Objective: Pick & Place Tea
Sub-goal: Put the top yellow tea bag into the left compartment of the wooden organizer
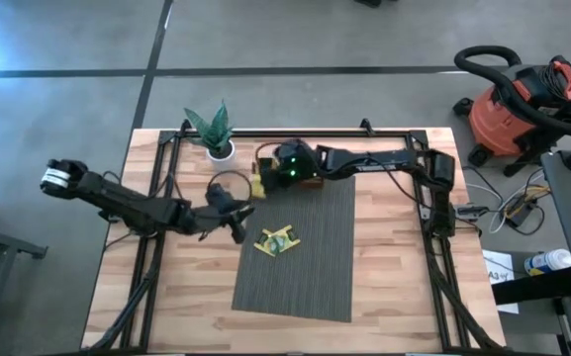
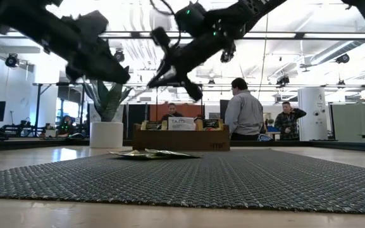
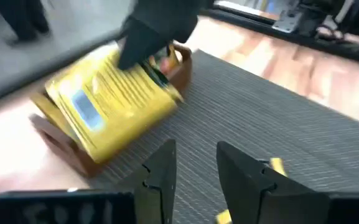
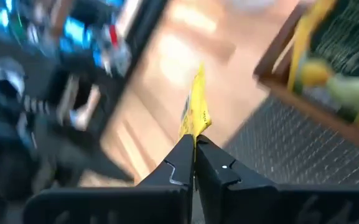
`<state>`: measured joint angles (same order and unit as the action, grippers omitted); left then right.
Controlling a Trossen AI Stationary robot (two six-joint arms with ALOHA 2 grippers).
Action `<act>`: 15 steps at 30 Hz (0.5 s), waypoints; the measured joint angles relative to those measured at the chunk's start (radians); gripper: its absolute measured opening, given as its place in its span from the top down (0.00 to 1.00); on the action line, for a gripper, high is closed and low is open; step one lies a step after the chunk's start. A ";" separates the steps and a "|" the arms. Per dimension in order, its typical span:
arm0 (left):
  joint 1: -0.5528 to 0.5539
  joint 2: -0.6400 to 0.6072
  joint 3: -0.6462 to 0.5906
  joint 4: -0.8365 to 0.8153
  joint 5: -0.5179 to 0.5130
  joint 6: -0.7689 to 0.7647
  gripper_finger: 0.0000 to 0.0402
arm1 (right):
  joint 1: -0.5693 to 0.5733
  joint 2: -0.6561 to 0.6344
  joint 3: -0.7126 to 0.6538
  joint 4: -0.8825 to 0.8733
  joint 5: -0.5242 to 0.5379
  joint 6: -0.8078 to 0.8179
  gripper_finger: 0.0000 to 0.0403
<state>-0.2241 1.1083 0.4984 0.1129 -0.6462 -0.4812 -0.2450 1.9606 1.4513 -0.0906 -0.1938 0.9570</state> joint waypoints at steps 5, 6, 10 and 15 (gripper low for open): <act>-0.106 0.037 0.071 -0.154 -0.303 0.087 0.73 | -0.012 -0.062 0.001 -0.002 0.048 0.091 0.98; -0.114 0.051 0.088 -0.174 -0.364 0.107 0.73 | -0.012 -0.065 0.001 -0.002 0.048 0.104 0.98; -0.112 0.102 0.157 -0.196 -0.487 0.217 0.72 | -0.008 -0.069 0.001 -0.002 0.040 0.158 0.98; -0.105 0.163 0.218 -0.200 -0.494 0.354 0.72 | -0.009 -0.069 0.001 0.003 0.039 0.208 0.98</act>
<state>-0.3294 1.2718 0.7163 -0.0867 -1.1402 -0.1267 -0.2539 1.8919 1.4521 -0.0873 -0.1547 1.1653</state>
